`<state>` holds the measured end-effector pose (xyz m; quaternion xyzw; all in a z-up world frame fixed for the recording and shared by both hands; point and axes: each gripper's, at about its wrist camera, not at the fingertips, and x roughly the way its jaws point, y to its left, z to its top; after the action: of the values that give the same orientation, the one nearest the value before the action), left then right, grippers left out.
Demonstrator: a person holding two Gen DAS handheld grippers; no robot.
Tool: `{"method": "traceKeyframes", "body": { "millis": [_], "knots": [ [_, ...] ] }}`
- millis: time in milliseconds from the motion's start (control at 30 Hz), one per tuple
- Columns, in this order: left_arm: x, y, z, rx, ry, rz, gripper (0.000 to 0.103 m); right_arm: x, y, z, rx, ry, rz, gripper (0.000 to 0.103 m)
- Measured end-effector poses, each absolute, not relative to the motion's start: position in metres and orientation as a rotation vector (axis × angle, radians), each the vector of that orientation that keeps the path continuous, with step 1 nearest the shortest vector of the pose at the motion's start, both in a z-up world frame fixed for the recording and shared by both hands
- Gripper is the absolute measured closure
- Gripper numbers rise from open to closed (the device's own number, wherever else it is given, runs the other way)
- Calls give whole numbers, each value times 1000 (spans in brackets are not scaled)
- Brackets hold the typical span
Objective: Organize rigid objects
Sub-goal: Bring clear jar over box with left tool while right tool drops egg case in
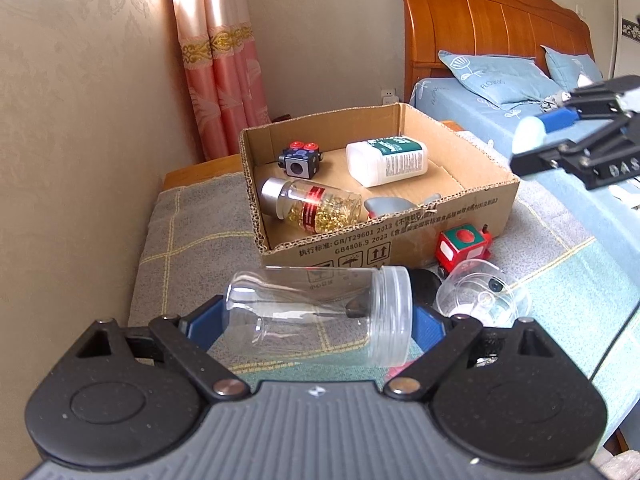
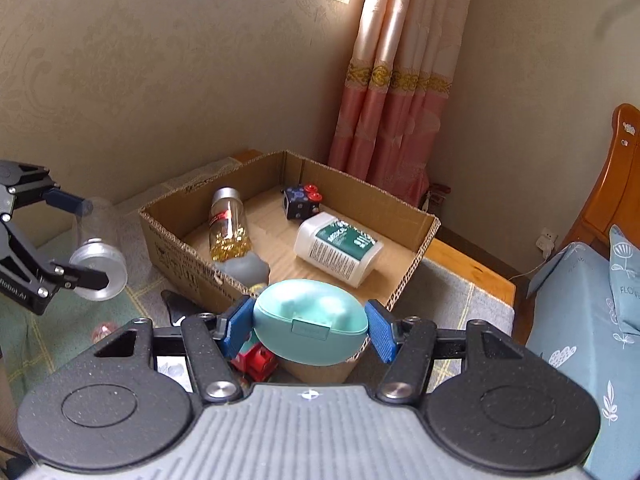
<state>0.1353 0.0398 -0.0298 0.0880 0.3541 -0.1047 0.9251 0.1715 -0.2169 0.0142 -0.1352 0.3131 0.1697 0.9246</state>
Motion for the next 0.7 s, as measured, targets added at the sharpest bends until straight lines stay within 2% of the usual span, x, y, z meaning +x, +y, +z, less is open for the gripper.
{"method": "traceKeyframes", "body": {
  "millis": [367, 533, 633, 700],
  "knots": [
    [135, 44, -23, 175, 708, -201, 11, 206, -208, -7, -279, 719, 323, 37],
    [137, 42, -19, 183, 695, -203, 11, 197, -208, -7, -281, 712, 322, 31],
    [138, 41, -16, 186, 689, -204, 11, 188, -209, -5, -263, 697, 309, 17],
    [140, 38, -13, 199, 683, -208, 11, 182, -211, -3, -247, 687, 301, 3]
  ]
}}
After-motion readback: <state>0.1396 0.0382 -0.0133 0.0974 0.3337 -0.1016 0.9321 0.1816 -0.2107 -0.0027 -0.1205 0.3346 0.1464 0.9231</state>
